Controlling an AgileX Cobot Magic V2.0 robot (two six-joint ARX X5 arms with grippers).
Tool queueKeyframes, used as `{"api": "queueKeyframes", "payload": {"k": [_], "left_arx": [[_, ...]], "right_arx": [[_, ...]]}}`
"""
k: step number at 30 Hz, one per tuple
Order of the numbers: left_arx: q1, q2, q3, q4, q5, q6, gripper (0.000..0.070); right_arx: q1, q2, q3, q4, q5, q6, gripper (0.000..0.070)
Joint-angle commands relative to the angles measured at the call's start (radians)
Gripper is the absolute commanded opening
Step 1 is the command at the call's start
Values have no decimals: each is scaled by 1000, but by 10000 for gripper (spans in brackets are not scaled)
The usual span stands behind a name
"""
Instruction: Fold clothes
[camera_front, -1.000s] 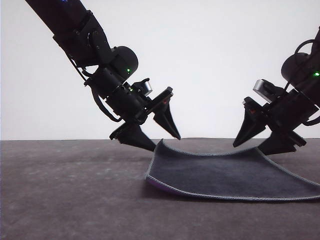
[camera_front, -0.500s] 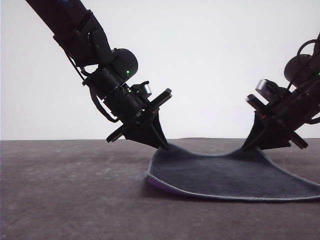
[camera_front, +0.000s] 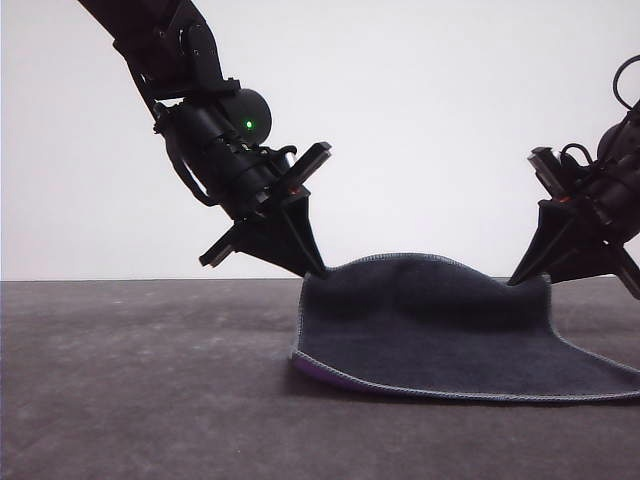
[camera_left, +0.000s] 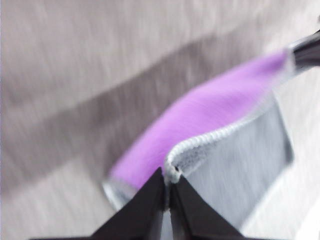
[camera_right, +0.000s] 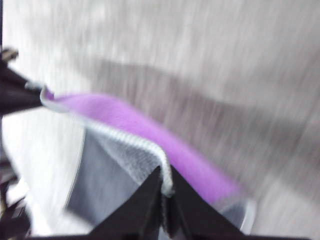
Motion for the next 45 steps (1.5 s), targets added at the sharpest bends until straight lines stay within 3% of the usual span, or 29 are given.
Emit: {"api": "queueKeyframes", "payload": {"k": [1, 6, 28, 31, 38, 40, 43, 45], "left_arx": [[-8, 29, 32, -31, 33, 44, 0], [-16, 29, 32, -127, 88, 92, 0], [-69, 29, 32, -368, 88, 182, 1], [-69, 29, 32, -368, 88, 182, 54], [-70, 29, 32, -386, 89, 182, 295], [-70, 29, 32, -389, 89, 182, 359], [-70, 29, 32, -392, 89, 182, 375], [-70, 29, 32, -395, 91, 182, 394]], "right_arx": [[2, 21, 25, -40, -4, -67, 7], [1, 21, 26, -138, -3, -106, 8], [2, 21, 26, -437, 43, -243, 65], [2, 21, 26, -443, 43, -244, 86], [1, 21, 26, -446, 43, -245, 171], [1, 21, 26, -446, 42, -246, 242], [1, 21, 26, -444, 43, -248, 355], [1, 21, 27, -444, 43, -248, 387]]}}
